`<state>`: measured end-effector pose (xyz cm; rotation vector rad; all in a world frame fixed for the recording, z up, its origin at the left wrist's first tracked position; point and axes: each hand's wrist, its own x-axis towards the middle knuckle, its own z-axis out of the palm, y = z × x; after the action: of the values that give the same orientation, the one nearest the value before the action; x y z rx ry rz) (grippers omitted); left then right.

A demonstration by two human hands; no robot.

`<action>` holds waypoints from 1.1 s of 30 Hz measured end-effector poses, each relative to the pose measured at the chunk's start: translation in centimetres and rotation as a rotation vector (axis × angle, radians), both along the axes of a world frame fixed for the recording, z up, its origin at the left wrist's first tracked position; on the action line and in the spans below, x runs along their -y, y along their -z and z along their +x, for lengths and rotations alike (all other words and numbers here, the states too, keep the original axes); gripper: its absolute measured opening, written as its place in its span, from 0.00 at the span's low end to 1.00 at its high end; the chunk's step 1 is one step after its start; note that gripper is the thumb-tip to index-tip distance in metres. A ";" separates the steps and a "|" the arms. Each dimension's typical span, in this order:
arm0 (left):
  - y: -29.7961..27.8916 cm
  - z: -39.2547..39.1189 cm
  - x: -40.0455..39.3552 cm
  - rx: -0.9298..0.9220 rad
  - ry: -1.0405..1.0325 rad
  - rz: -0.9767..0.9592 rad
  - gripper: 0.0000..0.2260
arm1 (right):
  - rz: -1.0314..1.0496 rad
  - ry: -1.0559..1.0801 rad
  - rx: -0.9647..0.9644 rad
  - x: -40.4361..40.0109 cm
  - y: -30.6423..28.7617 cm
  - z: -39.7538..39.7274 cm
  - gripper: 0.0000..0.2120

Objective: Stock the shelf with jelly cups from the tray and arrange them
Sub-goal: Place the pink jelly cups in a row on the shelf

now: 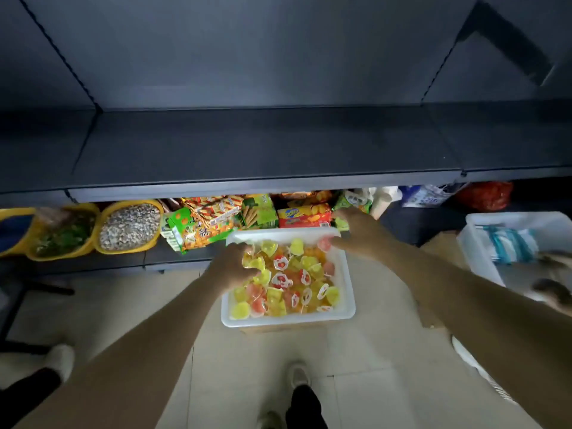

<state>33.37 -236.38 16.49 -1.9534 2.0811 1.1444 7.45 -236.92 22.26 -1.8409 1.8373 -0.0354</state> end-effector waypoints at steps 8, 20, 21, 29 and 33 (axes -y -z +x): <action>20.5 1.6 -1.9 0.146 0.024 0.127 0.25 | 0.397 0.087 0.118 -1.1 22.7 0.4 0.28; 32.9 2.3 5.3 0.305 0.547 -0.105 0.21 | 0.542 0.102 0.152 2.5 40.4 5.0 0.09; 33.1 2.3 5.4 0.315 0.562 -0.110 0.21 | 0.574 0.081 0.121 2.6 40.8 4.9 0.08; 34.3 1.4 5.9 0.442 0.628 -0.121 0.24 | 0.682 0.060 0.132 2.1 43.0 4.7 0.23; 34.2 1.7 5.6 0.352 0.585 -0.078 0.25 | 0.685 0.039 0.190 2.3 42.7 4.4 0.24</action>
<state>35.02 -241.96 -17.73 -1.2903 2.2755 0.5644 11.84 -239.18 -20.47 -1.2725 1.4975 0.3499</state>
